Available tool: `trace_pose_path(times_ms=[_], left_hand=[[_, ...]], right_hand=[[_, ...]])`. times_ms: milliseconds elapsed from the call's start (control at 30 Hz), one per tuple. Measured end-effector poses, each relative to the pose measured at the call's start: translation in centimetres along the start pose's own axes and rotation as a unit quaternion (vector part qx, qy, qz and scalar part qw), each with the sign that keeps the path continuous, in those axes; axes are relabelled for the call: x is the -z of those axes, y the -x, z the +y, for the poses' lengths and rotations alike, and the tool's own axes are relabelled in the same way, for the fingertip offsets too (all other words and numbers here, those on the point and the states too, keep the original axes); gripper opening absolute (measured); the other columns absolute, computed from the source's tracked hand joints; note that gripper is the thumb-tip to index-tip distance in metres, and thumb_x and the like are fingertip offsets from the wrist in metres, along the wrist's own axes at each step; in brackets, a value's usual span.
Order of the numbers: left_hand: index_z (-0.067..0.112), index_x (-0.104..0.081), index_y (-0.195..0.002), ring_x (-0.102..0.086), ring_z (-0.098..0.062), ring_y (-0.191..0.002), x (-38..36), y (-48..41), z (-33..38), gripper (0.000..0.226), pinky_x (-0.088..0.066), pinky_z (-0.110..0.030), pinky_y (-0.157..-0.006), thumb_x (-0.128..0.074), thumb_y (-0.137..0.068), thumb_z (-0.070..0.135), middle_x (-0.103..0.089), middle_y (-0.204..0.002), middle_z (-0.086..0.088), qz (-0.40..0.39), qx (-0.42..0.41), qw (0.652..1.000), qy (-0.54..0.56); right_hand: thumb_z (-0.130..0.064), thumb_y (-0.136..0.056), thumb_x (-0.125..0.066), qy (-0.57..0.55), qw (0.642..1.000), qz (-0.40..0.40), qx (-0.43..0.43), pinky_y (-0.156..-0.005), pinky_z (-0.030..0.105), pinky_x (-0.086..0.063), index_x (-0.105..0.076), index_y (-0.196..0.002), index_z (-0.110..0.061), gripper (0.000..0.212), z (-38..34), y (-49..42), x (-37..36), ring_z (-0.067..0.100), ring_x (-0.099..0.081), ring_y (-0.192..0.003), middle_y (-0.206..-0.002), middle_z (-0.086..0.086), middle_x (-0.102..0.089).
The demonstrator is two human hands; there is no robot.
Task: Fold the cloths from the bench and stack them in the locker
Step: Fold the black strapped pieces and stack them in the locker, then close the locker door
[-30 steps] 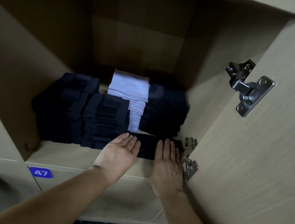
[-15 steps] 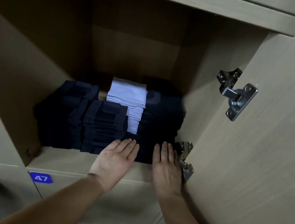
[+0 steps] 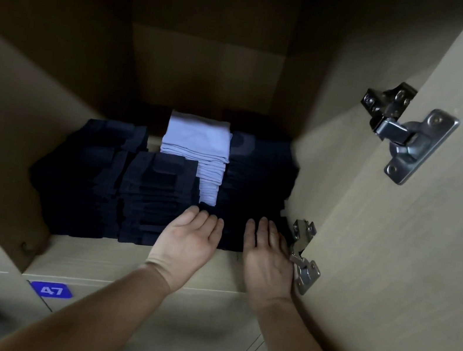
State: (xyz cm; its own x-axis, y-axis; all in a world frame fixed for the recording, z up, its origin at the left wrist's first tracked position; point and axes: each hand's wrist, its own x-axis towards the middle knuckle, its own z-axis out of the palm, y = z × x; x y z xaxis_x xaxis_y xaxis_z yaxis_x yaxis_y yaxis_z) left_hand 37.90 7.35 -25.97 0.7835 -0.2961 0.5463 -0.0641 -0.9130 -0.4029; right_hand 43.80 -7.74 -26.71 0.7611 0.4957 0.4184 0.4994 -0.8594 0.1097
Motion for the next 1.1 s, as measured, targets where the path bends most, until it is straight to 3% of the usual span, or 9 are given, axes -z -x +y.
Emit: trace_pose_path(times_ms=[200, 367, 533, 600, 700, 767, 867, 967, 1100], left_hand=[[0.000, -0.071, -0.110, -0.068, -0.029, -0.087, -0.4, -0.4, -0.5, 0.038, -0.032, -0.040, -0.101, -0.048, -0.080, -0.003, -0.071, -0.096, -0.013, -0.007, -0.006, 1.000, -0.023], [0.000, -0.071, -0.111, -0.068, -0.029, -0.102, 0.8, -0.3, -0.6, 0.042, -0.033, -0.039, -0.102, -0.061, -0.071, 0.003, -0.072, -0.107, -0.014, -0.036, 0.001, 0.999, -0.004], [0.003, -0.073, -0.112, -0.064, -0.028, -0.115, 4.3, 0.5, -1.1, 0.046, -0.042, -0.041, -0.106, -0.072, -0.065, 0.000, -0.069, -0.118, -0.014, -0.084, 0.045, 0.994, 0.048], [0.004, -0.072, -0.113, -0.063, -0.027, -0.117, 6.9, 0.8, -1.5, 0.056, -0.038, -0.042, -0.107, -0.083, -0.058, 0.003, -0.069, -0.120, -0.013, -0.128, 0.073, 0.987, 0.066], [0.006, -0.073, -0.112, -0.065, -0.026, -0.114, 9.6, 1.5, -2.0, 0.059, -0.039, -0.039, -0.110, -0.091, -0.059, 0.024, -0.070, -0.117, -0.013, -0.175, 0.120, 0.974, 0.078], [0.007, -0.071, -0.116, -0.063, -0.024, -0.117, 12.9, 2.2, -2.1, 0.059, -0.041, -0.039, -0.107, -0.084, -0.069, 0.040, -0.067, -0.123, -0.014, -0.187, 0.152, 0.968, 0.075], [0.012, -0.043, -0.146, -0.035, -0.020, -0.143, 17.8, 4.1, -1.7, 0.060, -0.016, -0.035, -0.120, -0.048, -0.097, 0.047, -0.039, -0.153, -0.011, -0.207, 0.174, 0.960, 0.072], [0.015, -0.029, -0.152, -0.022, -0.018, -0.148, 22.9, 5.9, -0.8, 0.060, -0.004, -0.032, -0.121, -0.034, -0.102, 0.047, -0.026, -0.160, -0.007, -0.192, 0.198, 0.955, 0.106], [0.017, -0.027, -0.153, -0.020, -0.017, -0.149, 29.2, 8.6, 1.9, 0.060, -0.006, -0.032, -0.122, -0.034, -0.102, 0.048, -0.025, -0.160, -0.004, -0.176, 0.227, 0.948, 0.138]], right_hand=[[-0.004, -0.074, -0.034, 0.007, 1.000, -0.019, -0.008, -0.076, 0.041, -0.057, -0.072, -0.107, 0.000, 0.050, -0.1, -0.8, -0.5, 0.035, -0.069, -0.096, -0.106, 0.025, -0.069], [-0.003, -0.075, -0.033, 0.028, 0.999, -0.044, -0.003, -0.080, 0.044, -0.057, -0.072, -0.108, 0.001, 0.051, -0.2, -0.7, 0.0, 0.036, -0.068, -0.098, -0.107, 0.026, -0.069], [-0.002, -0.075, -0.035, 0.003, 1.000, -0.006, 0.011, -0.090, 0.048, -0.053, -0.069, -0.112, 0.002, 0.050, -1.1, -0.2, 2.4, 0.036, -0.065, -0.108, -0.117, 0.026, -0.065], [-0.004, -0.071, -0.055, -0.021, 1.000, -0.002, 0.020, -0.089, 0.044, -0.054, -0.070, -0.111, 0.001, 0.043, -1.7, 0.4, 4.8, 0.033, -0.066, -0.106, -0.115, 0.023, -0.067], [-0.013, -0.045, -0.086, -0.067, 0.997, -0.044, 0.015, -0.082, 0.039, -0.057, -0.071, -0.108, -0.002, 0.065, -2.3, 0.7, 7.3, 0.029, -0.070, -0.097, -0.104, 0.017, -0.072], [-0.020, -0.043, -0.089, -0.063, 0.997, -0.041, 0.009, -0.082, 0.038, -0.057, -0.070, -0.107, -0.002, 0.068, -2.6, 1.5, 10.0, 0.029, -0.070, -0.097, -0.100, 0.015, -0.073], [-0.025, -0.051, -0.088, -0.059, 0.998, -0.010, 0.005, -0.081, 0.037, -0.057, -0.071, -0.103, -0.004, 0.059, -2.9, 3.5, 14.2, 0.029, -0.069, -0.096, -0.096, 0.013, -0.073], [-0.028, -0.056, -0.085, -0.057, 0.998, 0.016, 0.000, -0.083, 0.035, -0.055, -0.070, -0.102, -0.006, 0.053, -3.1, 6.4, 18.4, 0.027, -0.068, -0.099, -0.096, 0.010, -0.072], [-0.024, -0.091, -0.056, -0.069, 0.997, 0.017, 0.009, -0.109, 0.038, -0.034, -0.049, -0.134, -0.007, 0.047, -3.2, 11.8, 23.6, 0.028, -0.043, -0.134, -0.138, 0.014, -0.053]])
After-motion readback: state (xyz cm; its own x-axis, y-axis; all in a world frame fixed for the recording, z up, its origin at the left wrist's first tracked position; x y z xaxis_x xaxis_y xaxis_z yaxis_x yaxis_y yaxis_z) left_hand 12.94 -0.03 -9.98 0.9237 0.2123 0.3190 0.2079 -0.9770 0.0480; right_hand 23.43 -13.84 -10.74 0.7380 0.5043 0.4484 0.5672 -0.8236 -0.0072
